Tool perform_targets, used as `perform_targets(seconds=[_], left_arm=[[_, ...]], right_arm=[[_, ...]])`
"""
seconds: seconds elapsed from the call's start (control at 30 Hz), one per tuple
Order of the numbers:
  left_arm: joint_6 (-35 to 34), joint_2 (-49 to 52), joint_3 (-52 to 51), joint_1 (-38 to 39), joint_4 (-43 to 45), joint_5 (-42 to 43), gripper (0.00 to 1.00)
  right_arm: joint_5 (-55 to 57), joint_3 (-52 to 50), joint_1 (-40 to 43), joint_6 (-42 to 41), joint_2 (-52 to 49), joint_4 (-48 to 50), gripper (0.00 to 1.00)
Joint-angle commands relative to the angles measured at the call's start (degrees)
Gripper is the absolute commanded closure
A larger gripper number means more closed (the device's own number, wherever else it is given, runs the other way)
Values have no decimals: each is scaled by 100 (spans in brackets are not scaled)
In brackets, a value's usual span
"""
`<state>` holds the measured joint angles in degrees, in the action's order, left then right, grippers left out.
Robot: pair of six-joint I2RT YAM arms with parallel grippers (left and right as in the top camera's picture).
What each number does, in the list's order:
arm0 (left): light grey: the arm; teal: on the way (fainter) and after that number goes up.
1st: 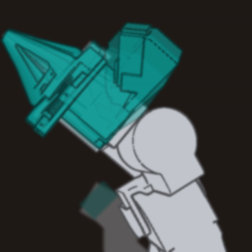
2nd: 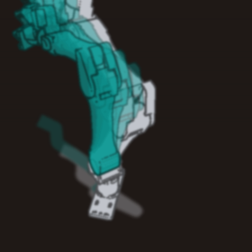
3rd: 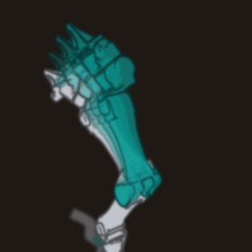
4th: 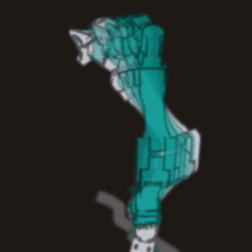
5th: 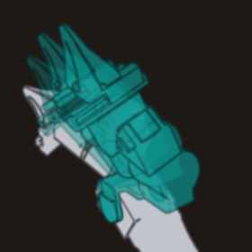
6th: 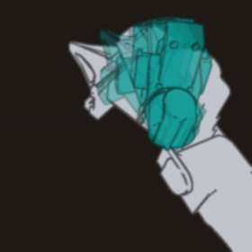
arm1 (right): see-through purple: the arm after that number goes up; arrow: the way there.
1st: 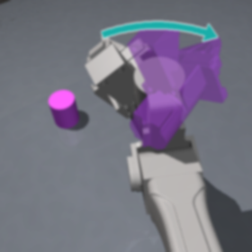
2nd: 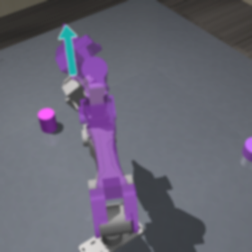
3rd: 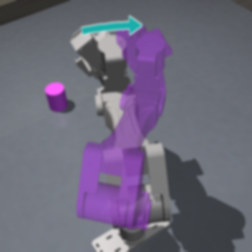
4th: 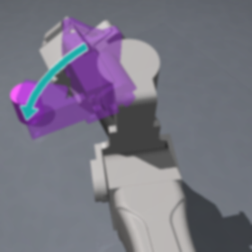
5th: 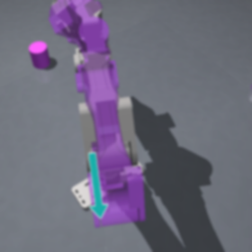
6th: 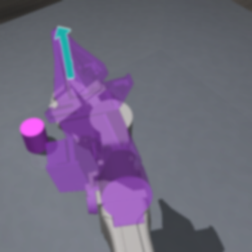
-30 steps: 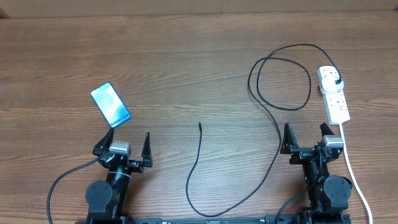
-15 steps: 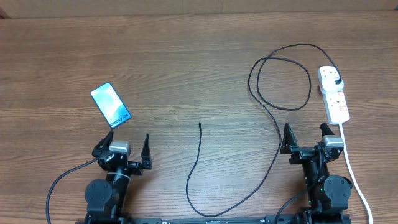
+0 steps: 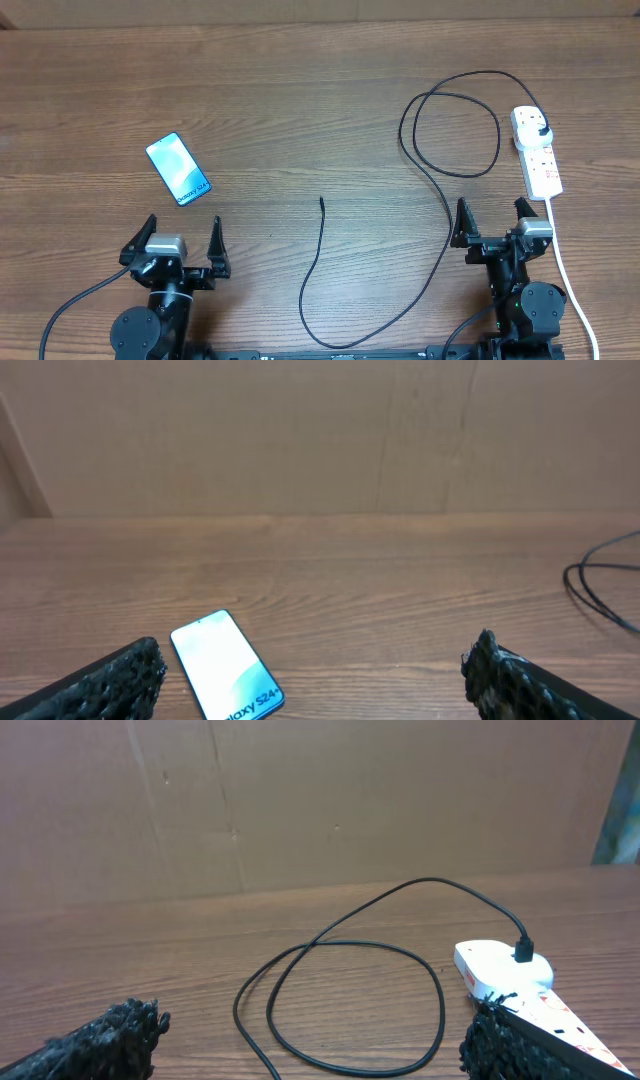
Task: Plug charger to phone and switch on socket
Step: 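Move the left gripper forward over the Galaxy S24+ phone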
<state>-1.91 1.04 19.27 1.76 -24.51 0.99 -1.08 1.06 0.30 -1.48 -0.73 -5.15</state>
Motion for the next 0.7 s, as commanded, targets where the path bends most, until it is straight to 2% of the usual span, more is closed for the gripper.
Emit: perform_targets(seconds=[0.0,0.17,0.33,0.47,0.67], left_arm=[[-247,400,531,-35,-26,-138,0],[-295,1274,1314,-35,-334,-157,0],[-767,2251,2354,-33,-632,13,1],[-844,3003,3235,-35,-935,9,1],[-846,4172,4610,-35,-1950,13,0]], right_arm=[[39,-61,-33,-4,61,31,0],[39,-61,-35,-4,61,31,0],[39,-61,-33,-4,61,31,0],[39,-61,-33,-4,61,31,1],[39,-61,-33,-4,61,31,0]])
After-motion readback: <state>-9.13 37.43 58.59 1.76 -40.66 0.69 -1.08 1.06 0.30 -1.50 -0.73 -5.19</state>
